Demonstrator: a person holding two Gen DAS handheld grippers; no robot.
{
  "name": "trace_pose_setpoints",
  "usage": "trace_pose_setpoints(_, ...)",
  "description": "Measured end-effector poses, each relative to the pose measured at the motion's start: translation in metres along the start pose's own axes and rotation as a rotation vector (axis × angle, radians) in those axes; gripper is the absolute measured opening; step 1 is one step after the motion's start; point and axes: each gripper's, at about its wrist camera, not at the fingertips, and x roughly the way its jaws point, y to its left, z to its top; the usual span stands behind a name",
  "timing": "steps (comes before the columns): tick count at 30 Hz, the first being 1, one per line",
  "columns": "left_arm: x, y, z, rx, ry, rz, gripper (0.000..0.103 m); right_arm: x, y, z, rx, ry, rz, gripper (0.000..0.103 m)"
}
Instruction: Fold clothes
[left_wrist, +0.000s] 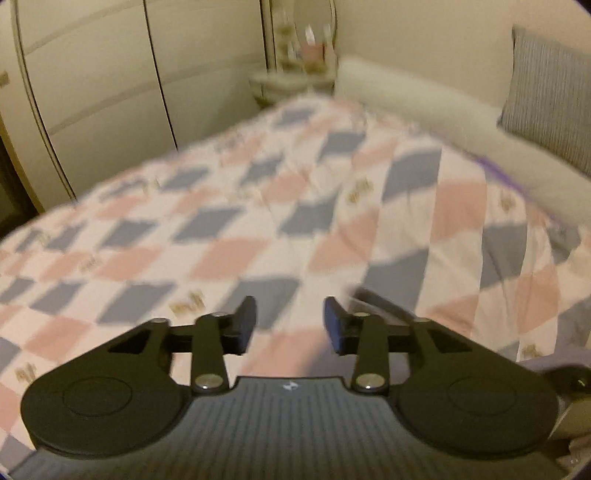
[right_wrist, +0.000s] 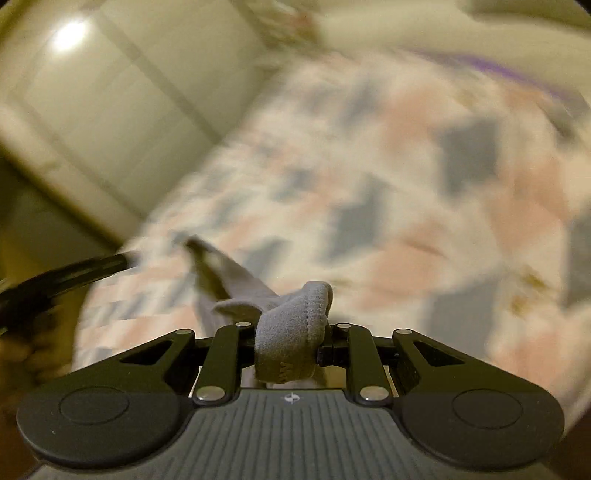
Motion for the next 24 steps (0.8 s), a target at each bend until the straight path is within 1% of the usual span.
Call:
trace_pose_setpoints(1, 0.008, -0.001, -0.009, -0.013, 0.031, 0.0, 0.049, 0.017, -0.025, 0.005, 0.066, 0.058, -0.044, 0.034)
trace_pose_setpoints(2, 0.012, 0.003, -0.021, -0.032, 0.06, 0.015, 0.049, 0.032, -0.048, 0.008, 0.118, 0.118, -0.077, 0.038)
trace_pose_setpoints(3, 0.011, 0.011, -0.037, -0.059, 0.086, 0.045, 0.05, 0.045, -0.067, 0.007, 0.149, 0.159, -0.112, 0.05)
trace_pose_setpoints(4, 0.011, 0.02, -0.054, -0.086, 0.112, 0.075, 0.05, 0.057, -0.084, 0.005, 0.177, 0.199, -0.144, 0.053)
trace_pose_setpoints(6, 0.007, 0.039, -0.09, -0.146, 0.169, 0.141, 0.05, 0.066, -0.105, -0.005, 0.179, 0.256, -0.155, 0.055)
trace_pose_setpoints(8, -0.016, 0.065, -0.144, -0.247, 0.253, 0.219, 0.05, 0.069, -0.115, -0.013, 0.166, 0.29, -0.146, 0.062)
trace_pose_setpoints(9, -0.027, 0.077, -0.173, -0.309, 0.298, 0.259, 0.05, 0.071, -0.121, -0.014, 0.159, 0.305, -0.139, 0.066)
trace_pose_setpoints(10, -0.04, 0.088, -0.202, -0.38, 0.343, 0.299, 0.049, 0.071, -0.129, -0.015, 0.15, 0.319, -0.117, 0.068)
trace_pose_setpoints(12, -0.07, 0.11, -0.257, -0.536, 0.423, 0.375, 0.045, 0.069, -0.136, -0.02, 0.145, 0.331, -0.09, 0.068)
trace_pose_setpoints(15, -0.119, 0.126, -0.327, -0.741, 0.492, 0.479, 0.043, 0.063, -0.146, -0.028, 0.16, 0.35, -0.062, 0.069)
trace_pose_setpoints(17, -0.147, 0.127, -0.363, -0.86, 0.496, 0.521, 0.043, 0.059, -0.151, -0.034, 0.172, 0.372, -0.057, 0.069)
trace_pose_setpoints(19, -0.173, 0.127, -0.396, -0.985, 0.483, 0.544, 0.043, 0.072, -0.148, -0.037, 0.154, 0.403, -0.064, 0.069)
trace_pose_setpoints(21, -0.191, 0.128, -0.423, -1.127, 0.452, 0.535, 0.044, 0.071, -0.148, -0.041, 0.12, 0.423, -0.079, 0.07)
trace_pose_setpoints(23, -0.199, 0.129, -0.445, -1.254, 0.41, 0.528, 0.044, 0.064, -0.151, -0.045, 0.107, 0.43, -0.077, 0.072)
trace_pose_setpoints(24, -0.201, 0.13, -0.454, -1.31, 0.39, 0.525, 0.045, 0.059, -0.153, -0.047, 0.119, 0.427, -0.077, 0.076)
